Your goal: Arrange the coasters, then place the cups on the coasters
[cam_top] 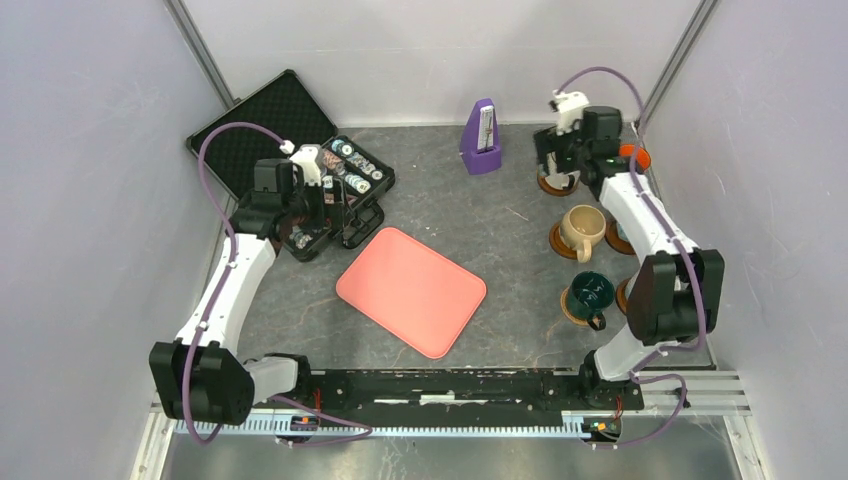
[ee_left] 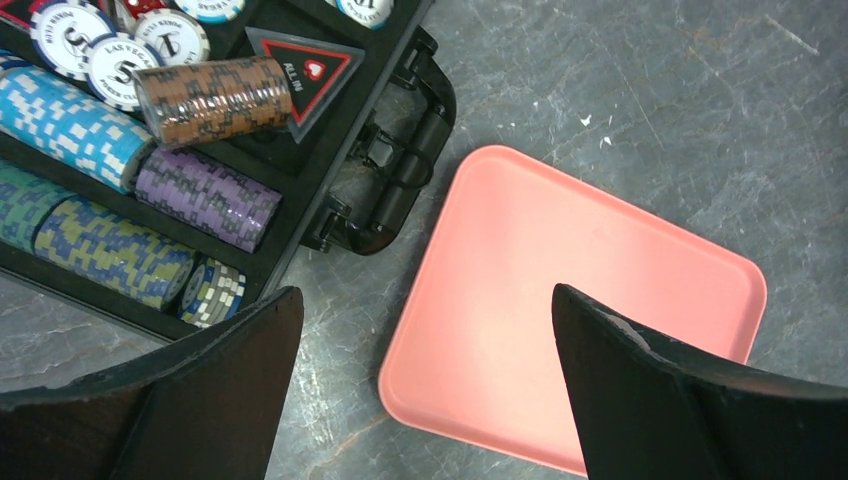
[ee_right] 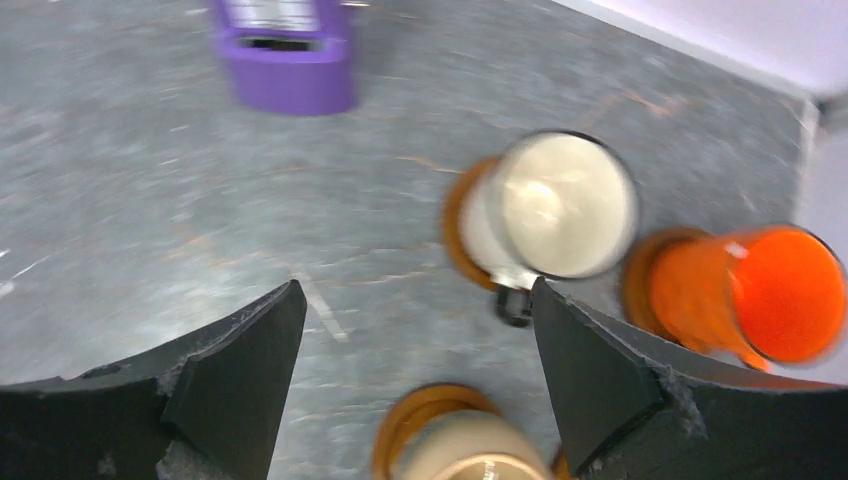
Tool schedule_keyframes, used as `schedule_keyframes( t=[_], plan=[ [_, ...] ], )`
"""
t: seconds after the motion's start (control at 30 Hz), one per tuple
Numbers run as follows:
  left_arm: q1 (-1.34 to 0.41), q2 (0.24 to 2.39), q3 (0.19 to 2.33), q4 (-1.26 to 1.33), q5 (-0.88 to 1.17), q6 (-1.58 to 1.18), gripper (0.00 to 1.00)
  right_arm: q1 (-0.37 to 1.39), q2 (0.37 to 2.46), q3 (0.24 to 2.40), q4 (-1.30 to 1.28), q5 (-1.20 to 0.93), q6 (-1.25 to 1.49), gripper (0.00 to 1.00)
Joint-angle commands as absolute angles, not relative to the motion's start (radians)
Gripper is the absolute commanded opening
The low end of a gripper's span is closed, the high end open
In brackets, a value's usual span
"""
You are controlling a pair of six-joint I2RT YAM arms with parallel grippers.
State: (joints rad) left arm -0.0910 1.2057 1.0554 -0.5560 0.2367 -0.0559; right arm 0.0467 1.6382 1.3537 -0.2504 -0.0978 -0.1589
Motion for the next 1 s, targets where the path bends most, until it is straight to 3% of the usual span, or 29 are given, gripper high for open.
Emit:
schedule_keyframes(
  t=[0.0, 0.23, 0.47, 0.67, 0.97],
  plan=[
    [-0.057, 1.199, 1.091, -0.481, 0.239, -0.106, 1.00, 0.234, 1.565, 1.326, -0.384, -0.180, -0.219, 0.89],
    [-0.026, 1.188, 1.083, -0.478, 0.261, -0.138, 1.00, 0.498, 1.649, 1.248, -0.376, -0.202, -0.235, 0.79],
    [-0.002, 1.182, 1.094, -0.498, 0.275, -0.143, 1.00, 0.696, 1.851, 1.384, -0.402, -0.137, -0.244, 0.76],
    [0.028, 1.179, 1.109, -0.492, 0.270, -0.120, 1.00, 0.754, 1.986, 1.483, -0.443, -0.109, -0.253, 0.72],
    [0.035, 1.190, 1.123, -0.485, 0.266, -0.107, 1.00, 0.761, 2.079, 1.541, -0.466, -0.091, -0.252, 0.45]
  ],
)
